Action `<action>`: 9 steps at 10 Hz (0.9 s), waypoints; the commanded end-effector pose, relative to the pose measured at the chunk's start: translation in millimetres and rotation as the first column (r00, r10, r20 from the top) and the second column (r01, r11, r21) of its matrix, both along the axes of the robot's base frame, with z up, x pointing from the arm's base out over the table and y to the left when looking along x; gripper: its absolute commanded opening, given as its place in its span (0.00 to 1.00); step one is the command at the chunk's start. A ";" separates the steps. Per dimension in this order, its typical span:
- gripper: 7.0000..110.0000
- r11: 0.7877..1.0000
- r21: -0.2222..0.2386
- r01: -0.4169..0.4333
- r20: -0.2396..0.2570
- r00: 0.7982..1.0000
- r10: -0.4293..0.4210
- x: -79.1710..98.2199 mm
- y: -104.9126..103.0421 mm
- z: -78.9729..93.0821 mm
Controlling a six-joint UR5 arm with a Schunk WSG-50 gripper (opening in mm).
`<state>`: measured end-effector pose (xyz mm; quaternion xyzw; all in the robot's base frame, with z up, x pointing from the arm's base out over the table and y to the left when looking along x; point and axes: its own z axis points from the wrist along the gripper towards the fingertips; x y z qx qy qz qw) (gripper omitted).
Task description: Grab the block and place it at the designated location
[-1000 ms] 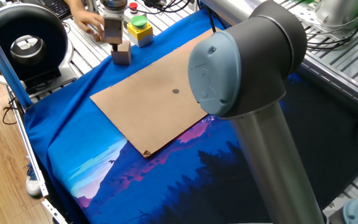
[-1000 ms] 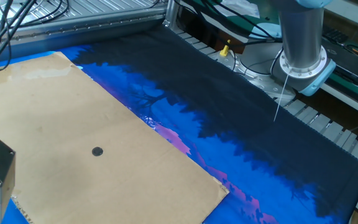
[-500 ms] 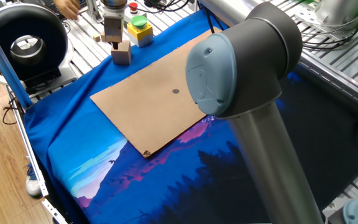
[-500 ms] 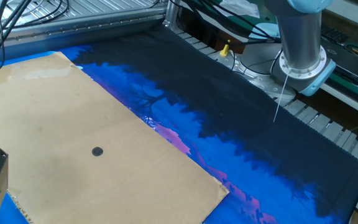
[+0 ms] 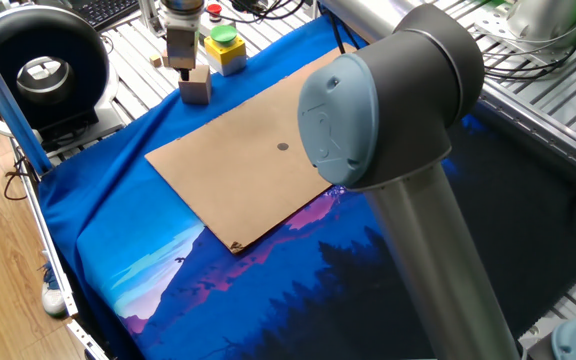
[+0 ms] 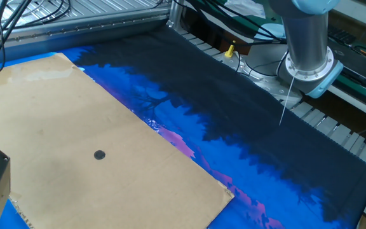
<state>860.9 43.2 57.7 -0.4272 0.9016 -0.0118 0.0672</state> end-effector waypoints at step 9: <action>0.79 0.990 0.010 0.138 -0.020 0.990 -0.138 -5.1 -3.0 -5.7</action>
